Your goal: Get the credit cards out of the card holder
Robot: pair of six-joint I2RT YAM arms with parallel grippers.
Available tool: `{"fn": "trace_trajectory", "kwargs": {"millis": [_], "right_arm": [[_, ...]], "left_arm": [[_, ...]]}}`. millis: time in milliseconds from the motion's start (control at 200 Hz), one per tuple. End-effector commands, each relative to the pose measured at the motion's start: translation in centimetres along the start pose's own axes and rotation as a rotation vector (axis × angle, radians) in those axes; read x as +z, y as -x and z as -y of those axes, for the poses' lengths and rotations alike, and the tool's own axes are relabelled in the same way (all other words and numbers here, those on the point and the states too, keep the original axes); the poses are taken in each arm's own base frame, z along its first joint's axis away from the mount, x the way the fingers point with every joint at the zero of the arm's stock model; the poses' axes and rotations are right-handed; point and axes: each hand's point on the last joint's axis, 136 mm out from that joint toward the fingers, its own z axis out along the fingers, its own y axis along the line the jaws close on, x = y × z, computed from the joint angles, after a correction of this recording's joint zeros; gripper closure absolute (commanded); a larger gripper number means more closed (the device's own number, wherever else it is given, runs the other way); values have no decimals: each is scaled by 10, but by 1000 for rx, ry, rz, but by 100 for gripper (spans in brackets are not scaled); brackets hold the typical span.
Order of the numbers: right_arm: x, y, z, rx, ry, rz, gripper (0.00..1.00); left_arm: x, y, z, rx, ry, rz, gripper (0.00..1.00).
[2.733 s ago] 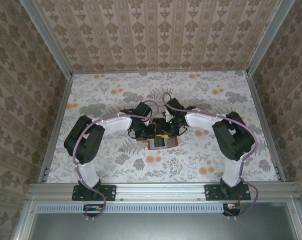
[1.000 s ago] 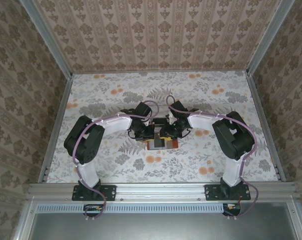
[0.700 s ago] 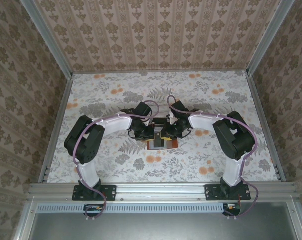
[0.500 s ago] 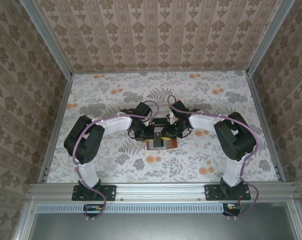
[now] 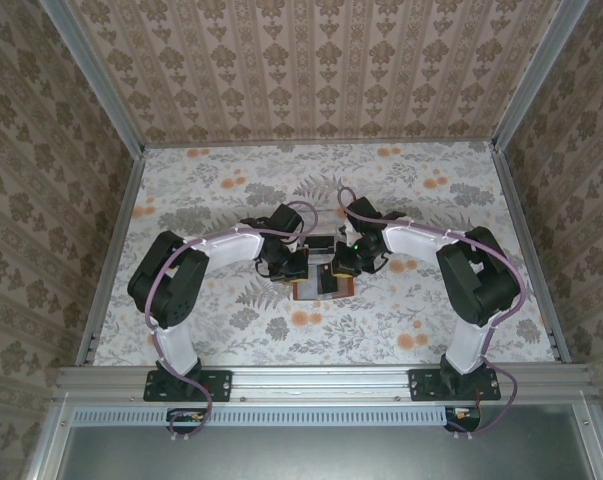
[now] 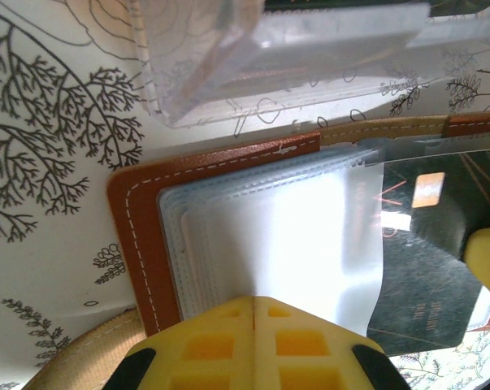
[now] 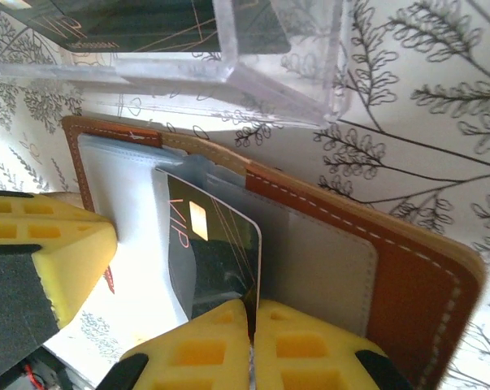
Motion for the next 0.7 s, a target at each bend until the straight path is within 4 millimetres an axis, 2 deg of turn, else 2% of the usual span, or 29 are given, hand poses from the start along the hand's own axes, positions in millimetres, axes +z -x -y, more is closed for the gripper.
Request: {"fn": "trace_trajectory", "kwargs": {"millis": [0, 695], "right_arm": [[-12, -2, 18, -11, -117, 5, 91], [-16, 3, 14, -15, -118, 17, 90]], "left_arm": [[2, -6, -14, -9, 58, -33, 98], [2, -6, -14, -8, 57, -35, 98]]}}
